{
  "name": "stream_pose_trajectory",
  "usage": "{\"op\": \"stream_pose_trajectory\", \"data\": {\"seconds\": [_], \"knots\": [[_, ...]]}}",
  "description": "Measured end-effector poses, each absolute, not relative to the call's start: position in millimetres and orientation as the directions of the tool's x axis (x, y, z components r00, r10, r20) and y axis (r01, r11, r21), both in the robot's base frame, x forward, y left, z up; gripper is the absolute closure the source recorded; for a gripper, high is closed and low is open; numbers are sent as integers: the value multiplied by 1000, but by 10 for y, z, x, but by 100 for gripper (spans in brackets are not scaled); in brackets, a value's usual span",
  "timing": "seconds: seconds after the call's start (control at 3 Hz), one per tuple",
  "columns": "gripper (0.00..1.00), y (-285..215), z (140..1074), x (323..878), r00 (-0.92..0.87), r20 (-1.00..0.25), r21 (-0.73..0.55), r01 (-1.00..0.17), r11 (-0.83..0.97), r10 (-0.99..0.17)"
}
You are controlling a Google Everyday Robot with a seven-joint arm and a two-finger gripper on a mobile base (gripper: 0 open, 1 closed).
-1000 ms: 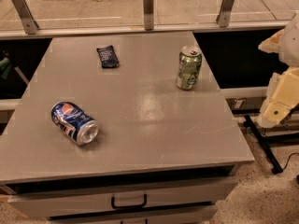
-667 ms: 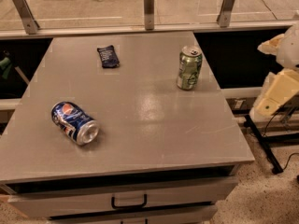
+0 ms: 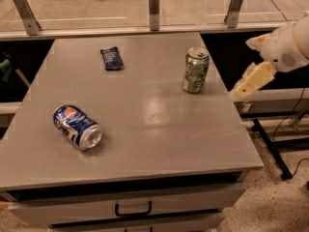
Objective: Move green can near rxbar blueberry
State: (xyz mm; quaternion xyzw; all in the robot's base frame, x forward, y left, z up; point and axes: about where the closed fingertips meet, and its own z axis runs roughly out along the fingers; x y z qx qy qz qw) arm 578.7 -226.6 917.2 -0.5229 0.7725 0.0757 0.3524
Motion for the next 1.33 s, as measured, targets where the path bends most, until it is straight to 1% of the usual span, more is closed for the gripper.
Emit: {"op": "stream_pose_trajectory", "data": {"seconds": [0.33, 0.67, 1.0, 1.33], "knots": [[0, -1942, 9037, 6020, -180, -726, -175, -885, 432, -664], [0, -1597, 8971, 6152, -141, -805, -126, -909, 398, -577], [18, -1332, 8905, 6252, -104, -868, -96, -924, 370, -486], [41, -1230, 8914, 6350, -84, -905, -85, -925, 370, -417]]}}
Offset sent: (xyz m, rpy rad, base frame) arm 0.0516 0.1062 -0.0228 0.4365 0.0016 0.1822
